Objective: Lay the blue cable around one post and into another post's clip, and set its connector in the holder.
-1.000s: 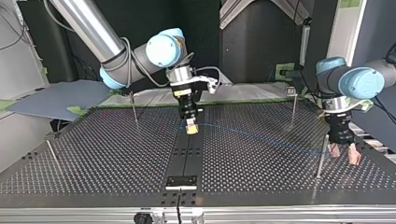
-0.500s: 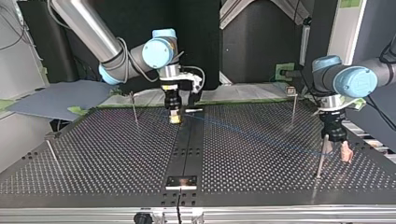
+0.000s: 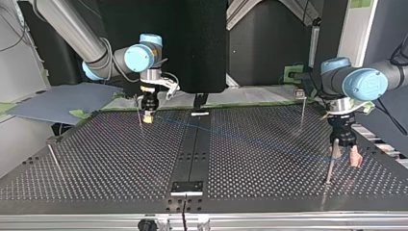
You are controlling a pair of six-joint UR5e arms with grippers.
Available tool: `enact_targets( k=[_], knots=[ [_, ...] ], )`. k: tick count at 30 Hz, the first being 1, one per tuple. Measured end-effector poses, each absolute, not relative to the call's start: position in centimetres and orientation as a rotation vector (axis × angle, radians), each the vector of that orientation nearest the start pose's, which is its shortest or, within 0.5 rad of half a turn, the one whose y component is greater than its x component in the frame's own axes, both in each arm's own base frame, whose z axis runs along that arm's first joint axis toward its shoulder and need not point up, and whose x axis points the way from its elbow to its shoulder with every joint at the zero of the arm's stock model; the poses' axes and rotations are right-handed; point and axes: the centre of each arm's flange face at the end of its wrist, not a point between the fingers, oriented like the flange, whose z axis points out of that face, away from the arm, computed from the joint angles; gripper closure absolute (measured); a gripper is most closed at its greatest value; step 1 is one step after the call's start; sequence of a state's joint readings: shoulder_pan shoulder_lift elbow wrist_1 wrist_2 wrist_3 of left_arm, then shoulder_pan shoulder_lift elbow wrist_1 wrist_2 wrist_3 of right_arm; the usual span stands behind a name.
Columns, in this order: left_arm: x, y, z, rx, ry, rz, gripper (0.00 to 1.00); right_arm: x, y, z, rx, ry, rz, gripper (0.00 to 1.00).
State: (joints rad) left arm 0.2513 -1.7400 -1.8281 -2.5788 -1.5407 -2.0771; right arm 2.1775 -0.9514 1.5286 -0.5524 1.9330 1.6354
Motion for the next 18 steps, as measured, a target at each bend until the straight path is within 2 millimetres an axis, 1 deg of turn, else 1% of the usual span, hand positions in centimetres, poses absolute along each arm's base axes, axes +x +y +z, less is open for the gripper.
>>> enact_targets(
  k=[3, 6, 11, 16, 18],
  knots=[
    [55.8, 0.2, 33.4, -0.508, 1.346, -0.234, 0.0, 43.9, -50.0, 17.7, 1.35, -1.183, 1.381, 1.0],
    [55.8, 0.2, 33.4, -0.509, 1.346, -0.234, 0.0, 41.8, -50.8, 15.5, 1.335, -1.214, 1.341, 1.0],
    [55.8, 0.2, 33.4, -0.51, 1.345, -0.234, 0.0, 38.1, -51.6, 10.8, 1.315, -1.272, 1.252, 1.0],
    [55.8, 0.2, 33.4, -0.511, 1.345, -0.235, 0.0, 34.1, -51.8, 6.2, 1.273, -1.348, 1.152, 1.0],
    [55.8, 0.2, 33.4, -0.51, 1.345, -0.235, 0.0, 32.8, -51.7, 4.7, 1.26, -1.374, 1.128, 1.0]
  ],
)
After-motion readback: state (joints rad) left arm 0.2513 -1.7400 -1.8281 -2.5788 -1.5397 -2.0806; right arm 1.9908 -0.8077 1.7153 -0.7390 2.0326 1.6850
